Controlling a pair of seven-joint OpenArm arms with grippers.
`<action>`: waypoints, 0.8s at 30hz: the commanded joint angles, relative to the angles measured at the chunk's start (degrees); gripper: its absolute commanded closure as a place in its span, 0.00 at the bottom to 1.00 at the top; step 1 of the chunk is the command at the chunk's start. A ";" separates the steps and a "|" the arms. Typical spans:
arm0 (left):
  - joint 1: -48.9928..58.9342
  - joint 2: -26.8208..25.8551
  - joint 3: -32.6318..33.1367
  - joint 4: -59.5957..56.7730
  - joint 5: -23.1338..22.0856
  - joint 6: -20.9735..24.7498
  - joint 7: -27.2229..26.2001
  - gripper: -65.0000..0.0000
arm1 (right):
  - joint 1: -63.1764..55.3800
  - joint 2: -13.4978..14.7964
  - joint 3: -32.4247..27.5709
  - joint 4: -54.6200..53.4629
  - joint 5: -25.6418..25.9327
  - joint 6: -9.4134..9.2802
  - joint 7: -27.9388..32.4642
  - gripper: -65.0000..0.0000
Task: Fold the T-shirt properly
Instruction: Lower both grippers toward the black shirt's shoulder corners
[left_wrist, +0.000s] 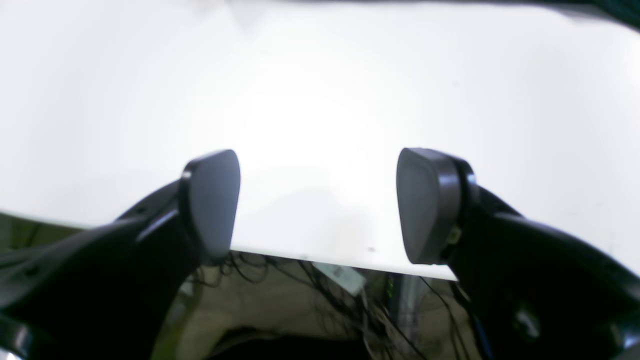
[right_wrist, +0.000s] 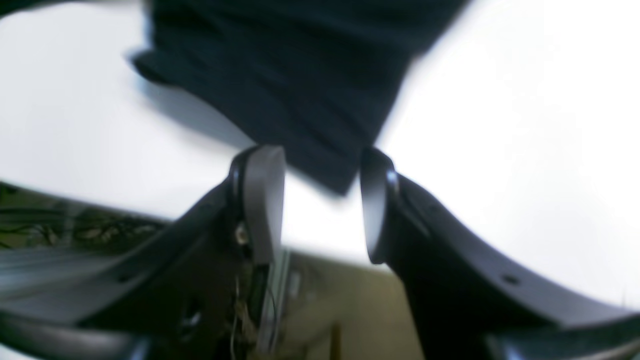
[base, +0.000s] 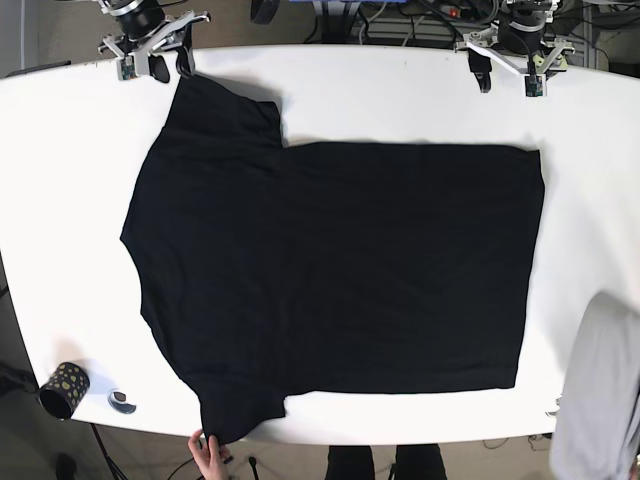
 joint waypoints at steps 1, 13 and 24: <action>-1.28 -0.49 -1.77 0.92 -0.39 -0.14 1.92 0.31 | 0.98 0.33 0.54 0.96 0.67 1.43 -0.89 0.64; -8.49 -0.40 -4.94 0.57 -0.30 -10.60 2.71 0.31 | 6.96 -0.20 1.77 0.87 1.81 5.56 -6.78 0.51; -13.24 -0.75 -4.59 -2.50 -0.30 -19.92 2.80 0.04 | 11.70 -1.08 9.07 -4.94 13.77 10.18 -19.00 0.35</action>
